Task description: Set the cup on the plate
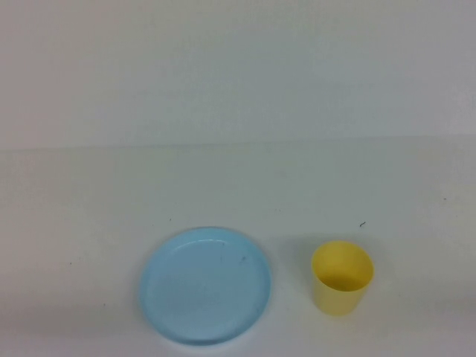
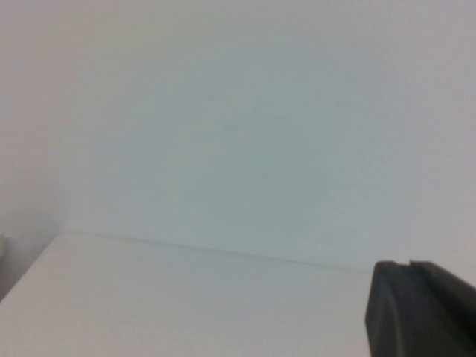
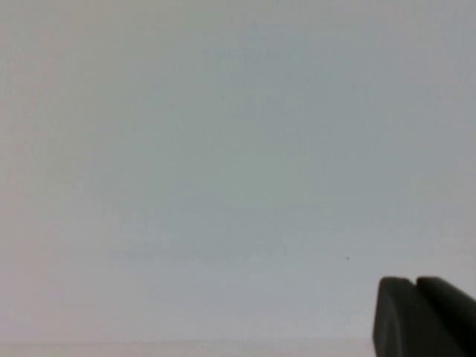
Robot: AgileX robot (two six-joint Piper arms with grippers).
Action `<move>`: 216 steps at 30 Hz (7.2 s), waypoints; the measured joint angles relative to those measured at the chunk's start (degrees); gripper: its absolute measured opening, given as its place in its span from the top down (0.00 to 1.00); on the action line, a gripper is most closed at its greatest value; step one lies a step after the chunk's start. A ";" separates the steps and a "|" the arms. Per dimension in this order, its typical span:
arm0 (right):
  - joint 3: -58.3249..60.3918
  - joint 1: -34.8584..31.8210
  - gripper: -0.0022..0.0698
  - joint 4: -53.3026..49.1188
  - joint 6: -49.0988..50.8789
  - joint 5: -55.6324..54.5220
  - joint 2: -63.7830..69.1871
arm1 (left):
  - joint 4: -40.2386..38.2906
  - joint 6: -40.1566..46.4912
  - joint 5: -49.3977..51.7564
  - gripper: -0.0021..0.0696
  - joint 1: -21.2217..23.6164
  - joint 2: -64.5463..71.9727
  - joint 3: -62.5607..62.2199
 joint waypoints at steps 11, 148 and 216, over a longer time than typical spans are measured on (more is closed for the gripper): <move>-9.94 0.00 0.97 -3.02 11.39 11.17 0.00 | 4.03 -0.27 6.35 0.97 0.00 1.46 -12.11; -64.19 27.38 0.97 18.55 -26.54 59.27 82.71 | 11.43 12.67 41.83 0.97 -23.92 57.66 -61.72; -103.93 43.83 0.93 5.13 -7.64 74.32 123.04 | 48.27 -23.59 34.17 0.97 -23.92 33.30 -35.09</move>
